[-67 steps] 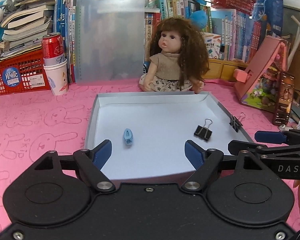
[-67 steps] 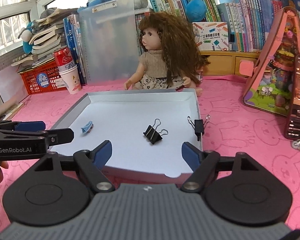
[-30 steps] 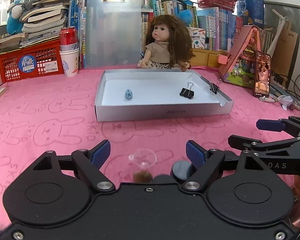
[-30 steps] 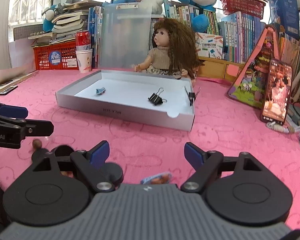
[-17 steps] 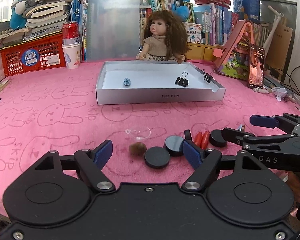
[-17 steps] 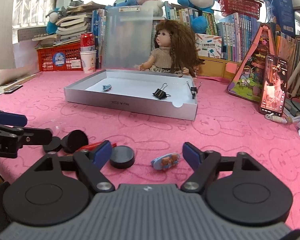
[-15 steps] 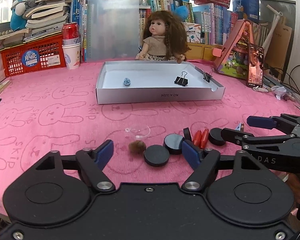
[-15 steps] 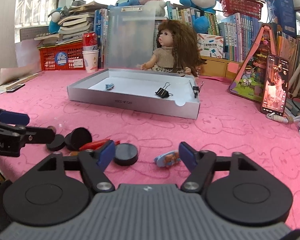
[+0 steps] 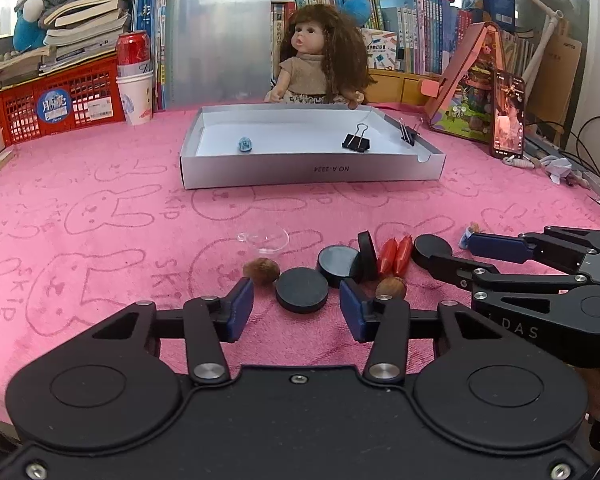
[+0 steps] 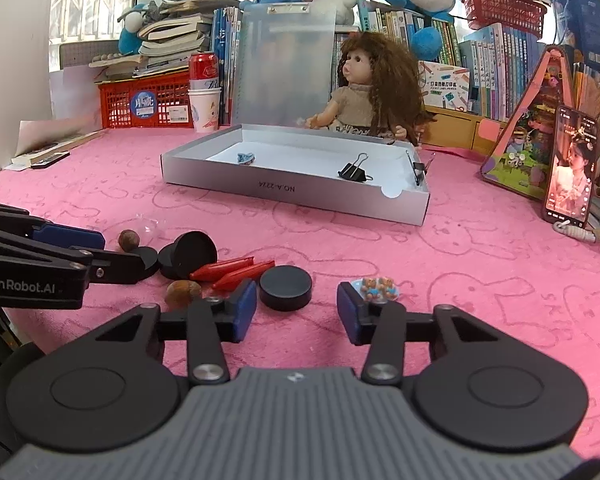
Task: Organize rigid objects
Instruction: 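Grasp a black round disc with the left tool while the right tool grasps another black disc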
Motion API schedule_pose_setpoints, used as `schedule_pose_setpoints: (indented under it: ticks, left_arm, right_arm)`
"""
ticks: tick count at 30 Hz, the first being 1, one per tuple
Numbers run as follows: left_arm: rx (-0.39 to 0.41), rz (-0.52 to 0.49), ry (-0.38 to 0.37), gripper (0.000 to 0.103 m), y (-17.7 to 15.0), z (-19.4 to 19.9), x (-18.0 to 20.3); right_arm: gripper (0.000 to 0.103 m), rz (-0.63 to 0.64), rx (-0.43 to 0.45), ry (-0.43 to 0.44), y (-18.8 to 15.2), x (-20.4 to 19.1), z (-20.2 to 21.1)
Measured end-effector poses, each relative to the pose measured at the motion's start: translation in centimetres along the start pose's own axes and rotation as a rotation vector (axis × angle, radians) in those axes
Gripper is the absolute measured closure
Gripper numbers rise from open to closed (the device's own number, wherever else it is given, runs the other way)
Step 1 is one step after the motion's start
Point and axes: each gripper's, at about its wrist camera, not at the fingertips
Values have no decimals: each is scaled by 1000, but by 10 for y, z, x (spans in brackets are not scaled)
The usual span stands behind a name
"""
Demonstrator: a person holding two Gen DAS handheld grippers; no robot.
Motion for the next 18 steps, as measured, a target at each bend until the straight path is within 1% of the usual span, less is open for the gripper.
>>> schedule_pose_setpoints:
  ticks: [3,6,18]
  left_arm:
    - [-5,5,-3,59,-1,-4,0]
    - [-16,16,-9,68,-1,-9,-1]
    - [6,30,-6,69,1,-18,0]
  right_arm:
    - [52,-1,-3,-4,-1,-1,-2]
    - [52,-7,-9,-3,0,-1,-6]
    - [50,-23,-5,-12,1,-1,-13]
Point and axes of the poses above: each gripper's, at about its wrist camera, not at the fingertips, and z roughly against the way its jaws point, x to its right, y to its top, and after that the axes turned 7 degrees about z, right-handed
